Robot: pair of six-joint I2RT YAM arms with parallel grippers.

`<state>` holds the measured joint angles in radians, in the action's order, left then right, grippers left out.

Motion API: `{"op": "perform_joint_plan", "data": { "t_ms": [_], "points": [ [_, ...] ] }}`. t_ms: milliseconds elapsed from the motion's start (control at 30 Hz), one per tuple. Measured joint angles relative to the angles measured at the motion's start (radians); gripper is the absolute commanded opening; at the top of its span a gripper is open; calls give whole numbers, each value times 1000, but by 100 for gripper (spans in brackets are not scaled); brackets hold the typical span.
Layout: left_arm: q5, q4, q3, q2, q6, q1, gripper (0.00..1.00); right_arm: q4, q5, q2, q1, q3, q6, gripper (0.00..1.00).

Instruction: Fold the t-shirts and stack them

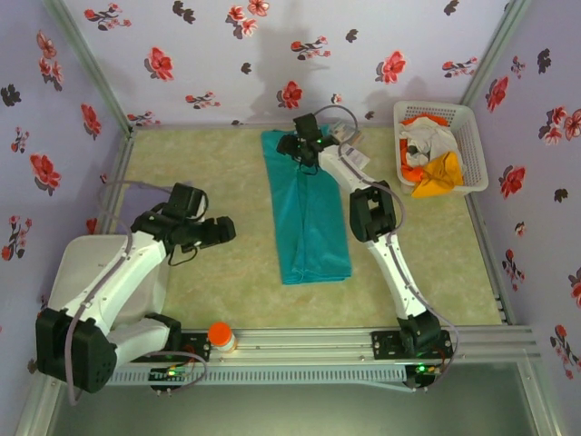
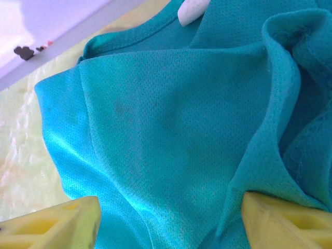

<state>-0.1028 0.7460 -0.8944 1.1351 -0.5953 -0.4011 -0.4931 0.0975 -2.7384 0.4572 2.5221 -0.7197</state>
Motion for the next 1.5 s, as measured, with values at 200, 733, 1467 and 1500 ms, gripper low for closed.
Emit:
{"op": "perform_joint_plan", "data": {
  "t_ms": [200, 733, 1467, 1500],
  "points": [
    [-26, -12, 0, 62, -2, -53, 84, 25, 21, 0, -14, 0, 18, 74],
    [-147, -95, -2, 256, -38, -219, 60, 45, 34, 374, 19, -311, 118, 75],
    [-216, -261, -140, 603, -112, -373, 45, 12, -151, 1255, 13, -1524, 76, 70],
    [-217, -261, -142, 617, -112, -373, 44, 8, -152, 1287, 11, -1555, 66, 70]
  ]
}}
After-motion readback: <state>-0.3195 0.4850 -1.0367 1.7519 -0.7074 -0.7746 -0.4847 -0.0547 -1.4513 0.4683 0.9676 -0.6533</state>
